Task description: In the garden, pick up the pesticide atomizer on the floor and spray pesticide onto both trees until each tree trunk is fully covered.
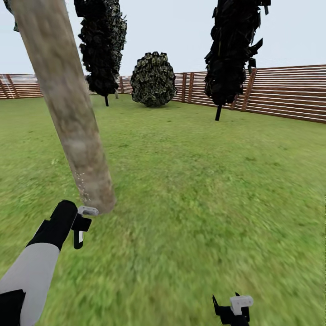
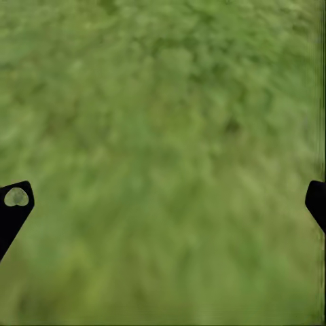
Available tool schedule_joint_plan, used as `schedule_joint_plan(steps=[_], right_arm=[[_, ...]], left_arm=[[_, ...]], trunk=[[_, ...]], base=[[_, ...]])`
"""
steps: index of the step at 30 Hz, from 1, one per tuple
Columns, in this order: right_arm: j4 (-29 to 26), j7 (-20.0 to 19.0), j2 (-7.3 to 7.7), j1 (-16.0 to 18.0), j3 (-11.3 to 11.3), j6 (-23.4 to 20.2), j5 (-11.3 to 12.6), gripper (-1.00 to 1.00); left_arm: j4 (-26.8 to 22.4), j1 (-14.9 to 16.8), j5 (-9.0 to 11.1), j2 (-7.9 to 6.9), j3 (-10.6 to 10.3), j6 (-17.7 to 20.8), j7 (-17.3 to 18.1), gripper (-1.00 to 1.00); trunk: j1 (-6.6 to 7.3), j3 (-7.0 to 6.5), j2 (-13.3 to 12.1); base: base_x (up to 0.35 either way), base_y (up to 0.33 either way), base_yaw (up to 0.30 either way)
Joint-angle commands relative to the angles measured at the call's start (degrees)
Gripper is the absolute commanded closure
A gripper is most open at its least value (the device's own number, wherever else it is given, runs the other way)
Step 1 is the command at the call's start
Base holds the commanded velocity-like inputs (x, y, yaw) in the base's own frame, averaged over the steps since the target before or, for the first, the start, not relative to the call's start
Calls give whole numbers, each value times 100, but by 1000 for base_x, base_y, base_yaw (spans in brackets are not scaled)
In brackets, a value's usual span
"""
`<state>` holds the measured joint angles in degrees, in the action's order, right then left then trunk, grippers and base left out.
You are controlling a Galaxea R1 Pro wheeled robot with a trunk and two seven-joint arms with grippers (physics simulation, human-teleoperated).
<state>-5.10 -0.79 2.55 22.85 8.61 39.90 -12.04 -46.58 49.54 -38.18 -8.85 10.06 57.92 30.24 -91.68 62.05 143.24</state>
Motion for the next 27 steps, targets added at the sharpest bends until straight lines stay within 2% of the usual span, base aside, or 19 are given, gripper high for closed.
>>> schedule_joint_plan(steps=[1,5,7,9,14,22,27], right_arm=[[0,0,0,0,0,0,0,-100],[0,0,2,0,0,0,0,-100],[0,0,8,0,0,0,0,-100],[0,0,13,0,0,0,0,-100],[0,0,17,0,0,1,0,-100],[0,0,9,0,0,2,0,-100],[0,0,9,0,0,0,0,-100]], left_arm=[[49,-2,-2,-4,2,-11,0,100],[230,-5,-5,-25,50,-46,-7,100],[388,-5,0,-32,155,-63,-108,100],[560,-5,8,-33,354,-129,-386,100],[884,-5,20,-7,682,-632,-608,100],[934,-5,13,-33,785,-694,-633,100],[949,-69,9,-68,932,-707,-633,100]], trunk=[[0,0,0],[0,0,0],[0,0,0],[0,0,0],[0,0,0],[0,0,0],[0,0,0]], base=[[154,-265,0],[156,-265,0],[157,-264,0],[157,-264,0],[162,-260,0],[174,-249,5],[175,-248,207]])
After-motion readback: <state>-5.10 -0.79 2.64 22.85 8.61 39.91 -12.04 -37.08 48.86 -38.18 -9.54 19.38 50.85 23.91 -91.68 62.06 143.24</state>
